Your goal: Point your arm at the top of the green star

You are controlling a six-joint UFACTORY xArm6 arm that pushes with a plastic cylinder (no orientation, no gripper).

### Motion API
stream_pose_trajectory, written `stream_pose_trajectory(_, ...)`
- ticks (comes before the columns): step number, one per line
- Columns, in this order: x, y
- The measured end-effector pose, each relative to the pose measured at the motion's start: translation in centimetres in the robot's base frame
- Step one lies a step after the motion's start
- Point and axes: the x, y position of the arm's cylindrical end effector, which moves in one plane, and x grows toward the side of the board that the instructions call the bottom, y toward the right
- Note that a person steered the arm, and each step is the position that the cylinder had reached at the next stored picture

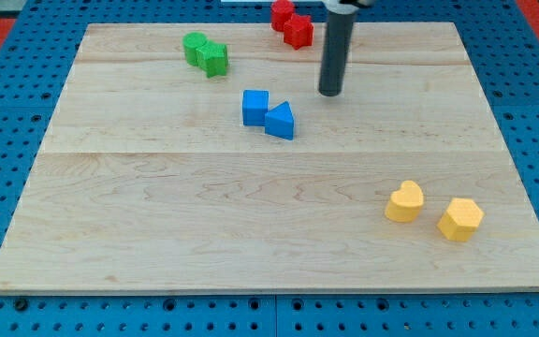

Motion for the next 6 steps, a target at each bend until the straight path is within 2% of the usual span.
stream_pose_trajectory(1, -0.7, -4.9)
stream_pose_trajectory(2, -4.5, -8.5)
stream_pose_trajectory(3, -8.5, -6.1)
stream_pose_trajectory(4, -10.1, -7.2)
stream_pose_trajectory(5, -11.6, -12.0)
stream_pose_trajectory(6, -13.3, -13.2)
